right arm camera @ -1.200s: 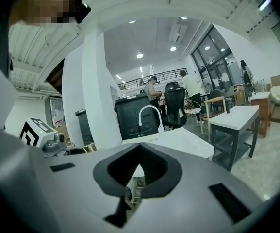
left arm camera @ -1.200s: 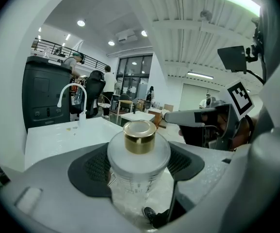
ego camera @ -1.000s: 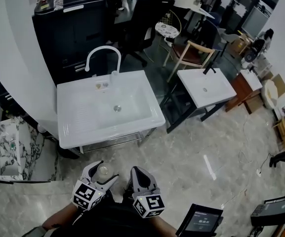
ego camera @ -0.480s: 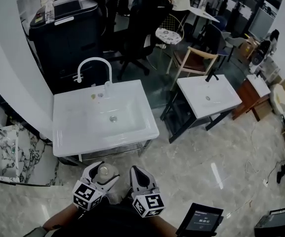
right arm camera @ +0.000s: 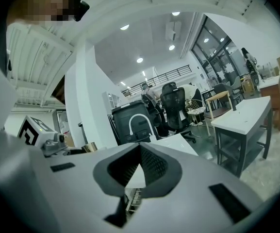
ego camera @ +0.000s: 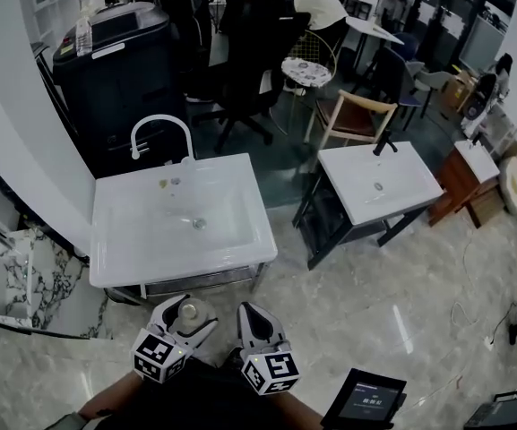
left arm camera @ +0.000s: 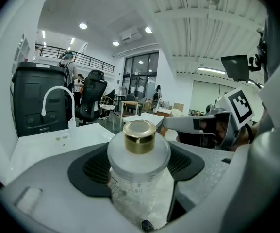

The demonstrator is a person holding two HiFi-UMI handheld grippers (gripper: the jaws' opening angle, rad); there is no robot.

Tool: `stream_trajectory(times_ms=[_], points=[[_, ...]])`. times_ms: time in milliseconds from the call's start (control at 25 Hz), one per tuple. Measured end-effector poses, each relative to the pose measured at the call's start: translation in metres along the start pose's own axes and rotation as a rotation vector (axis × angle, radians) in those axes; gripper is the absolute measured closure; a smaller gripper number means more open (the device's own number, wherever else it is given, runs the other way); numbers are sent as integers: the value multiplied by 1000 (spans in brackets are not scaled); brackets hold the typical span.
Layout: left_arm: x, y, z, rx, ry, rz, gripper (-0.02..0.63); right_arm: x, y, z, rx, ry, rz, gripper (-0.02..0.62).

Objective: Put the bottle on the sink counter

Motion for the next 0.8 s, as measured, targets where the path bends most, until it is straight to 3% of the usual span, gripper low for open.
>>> stream_trajectory(times_ms=[240,800], points=[[-11,-12,-7,-10,-1,-4,268,3,-13,-2,-13,-9,-10,600],[-59,7,-19,5,15,36,268,-23,-54,-7,-8,6,38,600]])
Point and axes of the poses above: the fingertips, and each gripper's own axes: x backward along the fingers, y to its left, z out of its underside, the point moved 4 cm from there along x, backward along the fingers, and after that the axes turned 9 degrees about x, right-handed, at the moved point
